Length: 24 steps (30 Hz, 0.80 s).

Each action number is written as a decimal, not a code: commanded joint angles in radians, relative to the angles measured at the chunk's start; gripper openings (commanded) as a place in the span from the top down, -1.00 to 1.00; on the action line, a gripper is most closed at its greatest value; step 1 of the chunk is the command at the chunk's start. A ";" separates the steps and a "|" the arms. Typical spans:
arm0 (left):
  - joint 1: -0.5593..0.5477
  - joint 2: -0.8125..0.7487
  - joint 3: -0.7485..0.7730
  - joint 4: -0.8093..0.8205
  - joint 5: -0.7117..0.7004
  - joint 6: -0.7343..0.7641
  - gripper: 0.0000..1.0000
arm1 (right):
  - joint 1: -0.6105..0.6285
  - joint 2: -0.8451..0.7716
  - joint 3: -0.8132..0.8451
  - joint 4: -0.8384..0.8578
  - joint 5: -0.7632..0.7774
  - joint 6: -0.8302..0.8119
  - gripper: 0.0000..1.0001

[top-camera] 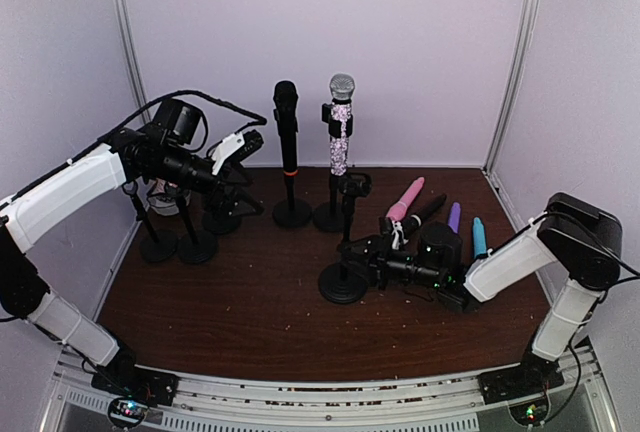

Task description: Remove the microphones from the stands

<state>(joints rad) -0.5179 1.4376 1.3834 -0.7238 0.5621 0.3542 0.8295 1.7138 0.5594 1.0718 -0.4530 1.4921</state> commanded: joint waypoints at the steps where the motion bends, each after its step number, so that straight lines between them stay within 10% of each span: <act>1: 0.007 -0.005 0.002 0.020 0.005 0.017 -0.77 | -0.016 0.014 -0.013 0.094 -0.009 0.026 0.36; 12: 0.007 0.001 0.008 0.019 0.009 0.019 -0.77 | -0.017 -0.019 -0.021 -0.021 -0.010 -0.030 0.87; 19: 0.006 0.012 0.006 0.019 0.017 0.018 -0.77 | -0.014 -0.120 0.002 -0.374 0.059 -0.205 0.97; 21: 0.007 0.015 0.008 0.019 0.021 0.019 -0.77 | -0.012 -0.149 0.018 -0.462 0.076 -0.265 0.90; 24: 0.007 0.019 0.009 0.020 0.024 0.018 -0.77 | -0.002 -0.195 0.047 -0.586 0.111 -0.346 0.26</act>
<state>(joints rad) -0.5179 1.4437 1.3834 -0.7238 0.5652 0.3592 0.8200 1.5696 0.5732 0.7662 -0.4202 1.3064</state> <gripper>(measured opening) 0.887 0.169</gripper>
